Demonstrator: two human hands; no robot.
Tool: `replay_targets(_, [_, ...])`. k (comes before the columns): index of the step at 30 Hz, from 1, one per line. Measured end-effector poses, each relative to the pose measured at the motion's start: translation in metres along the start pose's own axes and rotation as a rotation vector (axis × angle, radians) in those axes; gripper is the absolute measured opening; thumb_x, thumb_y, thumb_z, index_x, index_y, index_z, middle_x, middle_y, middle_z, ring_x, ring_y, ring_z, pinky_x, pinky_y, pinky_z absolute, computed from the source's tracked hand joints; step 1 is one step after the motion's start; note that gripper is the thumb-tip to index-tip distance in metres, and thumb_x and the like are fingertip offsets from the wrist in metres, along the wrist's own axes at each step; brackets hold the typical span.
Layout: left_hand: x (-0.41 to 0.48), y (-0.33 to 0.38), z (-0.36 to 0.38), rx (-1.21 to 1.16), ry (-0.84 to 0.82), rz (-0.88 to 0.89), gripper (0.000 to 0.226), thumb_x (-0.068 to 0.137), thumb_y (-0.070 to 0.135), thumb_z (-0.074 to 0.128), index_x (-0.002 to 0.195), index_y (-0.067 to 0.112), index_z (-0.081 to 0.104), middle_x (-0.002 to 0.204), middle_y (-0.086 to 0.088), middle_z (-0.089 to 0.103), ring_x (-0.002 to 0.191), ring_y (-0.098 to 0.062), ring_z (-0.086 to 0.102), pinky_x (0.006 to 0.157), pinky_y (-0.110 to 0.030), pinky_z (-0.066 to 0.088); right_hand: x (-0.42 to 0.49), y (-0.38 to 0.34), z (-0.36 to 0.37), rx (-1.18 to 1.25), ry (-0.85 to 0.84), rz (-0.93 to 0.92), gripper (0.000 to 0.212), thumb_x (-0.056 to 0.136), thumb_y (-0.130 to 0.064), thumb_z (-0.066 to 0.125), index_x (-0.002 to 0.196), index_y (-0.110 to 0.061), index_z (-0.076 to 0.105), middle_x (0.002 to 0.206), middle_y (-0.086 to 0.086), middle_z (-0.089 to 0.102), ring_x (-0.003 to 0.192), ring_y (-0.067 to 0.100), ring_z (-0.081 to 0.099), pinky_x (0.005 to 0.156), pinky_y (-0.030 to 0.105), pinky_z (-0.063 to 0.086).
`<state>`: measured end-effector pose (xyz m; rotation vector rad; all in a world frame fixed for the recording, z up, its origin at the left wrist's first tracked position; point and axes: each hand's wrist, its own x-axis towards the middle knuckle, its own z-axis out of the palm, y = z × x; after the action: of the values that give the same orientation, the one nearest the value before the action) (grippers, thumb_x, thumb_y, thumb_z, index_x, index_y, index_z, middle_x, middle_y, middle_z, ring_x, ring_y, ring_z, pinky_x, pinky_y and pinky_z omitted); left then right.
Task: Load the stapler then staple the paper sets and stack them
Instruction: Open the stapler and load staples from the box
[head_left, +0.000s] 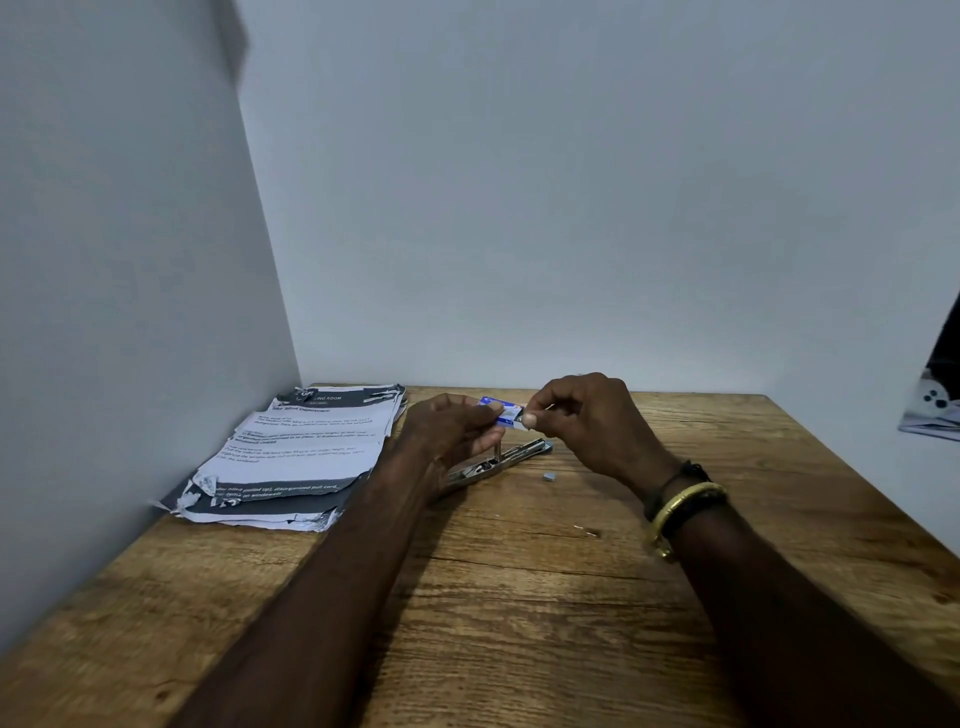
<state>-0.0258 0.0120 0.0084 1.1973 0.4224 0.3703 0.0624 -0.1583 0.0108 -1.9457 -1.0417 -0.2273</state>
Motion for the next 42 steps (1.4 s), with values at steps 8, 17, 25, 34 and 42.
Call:
replay_targets(8, [-0.006, 0.000, 0.008, 0.031, -0.116, -0.004, 0.025, 0.091, 0.002, 0.070, 0.115, -0.003, 0.070, 0.084, -0.018, 0.075, 0.060, -0.018, 0.073, 0.063, -0.024, 0.064, -0.001, 0.000, 0.001, 0.047, 0.059, -0.024, 0.020, 0.077, -0.022, 0.089, 0.082, -0.024, 0.069, 0.086, -0.007, 0.070, 0.064, 0.005, 0.061, 0.061, 0.010, 0.046])
replay_targets(17, [-0.008, -0.004, 0.014, 0.061, -0.127, 0.027, 0.028, 0.095, 0.003, 0.065, 0.120, -0.009, 0.065, 0.091, -0.021, 0.071, 0.061, -0.018, 0.071, 0.062, -0.025, 0.064, -0.001, -0.005, 0.003, 0.026, 0.047, 0.048, 0.019, 0.073, -0.027, 0.090, 0.074, -0.023, 0.071, 0.071, -0.007, 0.072, 0.056, 0.014, 0.063, 0.056, 0.015, 0.046])
replay_targets(25, [-0.003, -0.009, 0.008, 0.376, 0.109, 0.284, 0.018, 0.093, 0.013, 0.068, 0.105, 0.001, 0.072, 0.084, -0.018, 0.074, 0.066, -0.022, 0.068, 0.067, -0.034, 0.062, -0.003, 0.005, -0.012, -0.366, 0.083, 0.330, 0.016, 0.072, -0.034, 0.079, 0.074, -0.024, 0.067, 0.080, -0.010, 0.069, 0.083, 0.019, 0.066, 0.069, 0.031, 0.051])
replay_targets(34, [0.007, -0.013, -0.003, 1.030, 0.054, 0.277, 0.053, 0.065, 0.056, 0.087, 0.099, 0.017, 0.078, 0.092, 0.002, 0.076, 0.090, -0.014, 0.068, 0.082, -0.031, 0.053, -0.010, 0.005, -0.016, -0.634, -0.221, 0.542, 0.035, 0.075, -0.042, 0.078, 0.101, -0.021, 0.068, 0.106, 0.003, 0.069, 0.102, 0.027, 0.066, 0.076, 0.030, 0.048])
replay_targets(42, [0.005, -0.023, -0.002, 1.273, 0.091, 0.264, 0.025, 0.069, 0.044, 0.087, 0.075, 0.022, 0.076, 0.075, 0.005, 0.073, 0.084, -0.016, 0.070, 0.065, -0.024, 0.042, -0.006, -0.007, -0.006, -0.439, -0.266, 0.289, 0.006, 0.079, -0.024, 0.081, 0.074, -0.021, 0.080, 0.075, -0.005, 0.075, 0.080, 0.019, 0.072, 0.069, 0.033, 0.058])
